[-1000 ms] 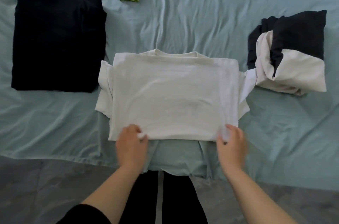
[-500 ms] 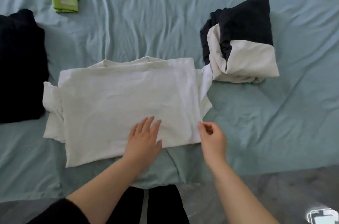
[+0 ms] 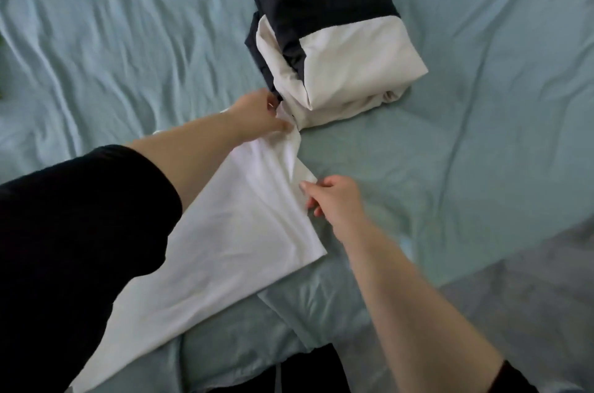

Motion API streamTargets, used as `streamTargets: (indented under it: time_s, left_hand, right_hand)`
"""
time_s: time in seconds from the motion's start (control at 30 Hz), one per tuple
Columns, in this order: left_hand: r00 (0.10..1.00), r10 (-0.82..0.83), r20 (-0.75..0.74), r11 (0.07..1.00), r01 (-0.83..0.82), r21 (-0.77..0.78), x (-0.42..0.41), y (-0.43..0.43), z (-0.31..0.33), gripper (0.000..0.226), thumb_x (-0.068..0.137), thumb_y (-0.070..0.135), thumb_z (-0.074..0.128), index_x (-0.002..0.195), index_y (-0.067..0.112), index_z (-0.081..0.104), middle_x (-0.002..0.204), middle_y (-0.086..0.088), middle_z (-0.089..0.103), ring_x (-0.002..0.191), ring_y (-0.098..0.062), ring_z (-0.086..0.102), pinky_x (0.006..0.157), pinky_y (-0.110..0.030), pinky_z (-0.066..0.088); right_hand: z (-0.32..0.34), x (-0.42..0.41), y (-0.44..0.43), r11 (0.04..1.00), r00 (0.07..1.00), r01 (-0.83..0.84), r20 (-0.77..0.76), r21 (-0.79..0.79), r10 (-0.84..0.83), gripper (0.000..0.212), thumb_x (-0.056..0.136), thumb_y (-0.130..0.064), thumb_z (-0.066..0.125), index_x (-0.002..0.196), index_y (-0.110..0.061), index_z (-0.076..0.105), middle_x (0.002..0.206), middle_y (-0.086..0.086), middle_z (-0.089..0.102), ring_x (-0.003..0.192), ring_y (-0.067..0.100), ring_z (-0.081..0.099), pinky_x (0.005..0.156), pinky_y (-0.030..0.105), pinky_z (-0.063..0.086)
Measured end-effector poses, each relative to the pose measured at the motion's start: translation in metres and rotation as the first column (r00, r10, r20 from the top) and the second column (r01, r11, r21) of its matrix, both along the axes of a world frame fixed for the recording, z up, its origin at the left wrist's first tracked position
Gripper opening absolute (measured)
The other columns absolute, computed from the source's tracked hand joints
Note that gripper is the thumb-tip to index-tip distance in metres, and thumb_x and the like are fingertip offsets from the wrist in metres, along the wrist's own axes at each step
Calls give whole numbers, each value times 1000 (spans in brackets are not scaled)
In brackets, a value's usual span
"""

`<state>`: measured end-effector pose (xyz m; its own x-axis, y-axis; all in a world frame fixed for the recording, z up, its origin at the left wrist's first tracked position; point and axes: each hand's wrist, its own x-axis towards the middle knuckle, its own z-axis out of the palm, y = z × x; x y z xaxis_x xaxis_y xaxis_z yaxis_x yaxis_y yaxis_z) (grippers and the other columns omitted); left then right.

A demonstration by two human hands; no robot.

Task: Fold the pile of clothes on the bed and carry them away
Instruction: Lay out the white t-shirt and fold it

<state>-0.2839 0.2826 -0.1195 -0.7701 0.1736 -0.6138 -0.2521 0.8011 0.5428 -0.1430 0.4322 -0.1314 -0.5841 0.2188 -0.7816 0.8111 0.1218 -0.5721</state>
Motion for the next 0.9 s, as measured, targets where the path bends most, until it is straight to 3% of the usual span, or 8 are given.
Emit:
streamTargets:
  time_s: [0.1,0.23,0.33,0.5,0.6,0.7,0.83,0.9]
  left_hand:
    - [997,-35,75,999,36,-9,-4,3,3,42,74,29,81,64,15,43,61,-1,47,54,-17,47,50,-25,41]
    - [968,-251,7,967,251,-49,-1,3,21,21,76,36,77,83,17,69,71,12,64,66,-3,57,56,-17,41]
    - [962,-267,-62,960,271,75,-1,16,40,8,77,32,75,78,29,68,65,26,63,62,12,58,55,-7,40]
    - [926,-342,-159,939,344,-16,-4,40,39,6,78,23,72,76,19,68,77,4,65,79,-12,60,71,-31,48]
    - [946,-293,-139,955,296,-4,2,47,27,12,80,20,71,79,9,66,71,0,58,75,-18,53,67,-30,43]
    - [964,-240,-116,969,246,37,6,50,24,9,81,17,69,78,10,65,66,5,51,72,-15,49,62,-25,38]
    - [979,-178,-102,971,192,141,12,32,38,6,81,20,71,86,20,73,80,10,67,73,0,59,67,-11,45]
    - [973,-208,-103,965,221,143,19,11,51,7,81,23,71,84,30,73,84,13,70,78,3,63,72,-15,49]
  right_hand:
    - [7,1,0,968,977,205,81,-141,-195,8,85,-5,62,82,-5,55,52,8,61,27,6,41,31,14,26]
    - [18,26,12,875,906,419,171,-241,-387,16,87,-8,60,91,-14,46,53,2,67,35,9,49,41,18,31]
    - [20,46,13,837,881,472,187,-277,-435,13,91,-15,60,91,-15,47,67,6,73,41,10,56,43,18,39]
    - [11,47,6,644,748,657,237,-392,-620,9,99,-16,50,99,-12,42,72,9,74,53,16,68,47,21,52]
    - [5,43,-1,531,674,716,253,-453,-694,6,102,-15,42,100,-12,37,85,17,74,73,28,73,64,35,61]
    - [3,41,-6,541,681,705,224,-459,-697,3,103,-16,36,102,-14,34,96,21,72,86,31,73,82,43,58]
    - [4,42,-7,550,679,704,201,-448,-706,3,103,-16,37,104,-12,36,97,22,71,87,29,73,80,41,58]
    - [6,43,-7,554,681,702,195,-447,-705,4,102,-15,40,102,-12,37,97,22,71,87,29,72,79,40,58]
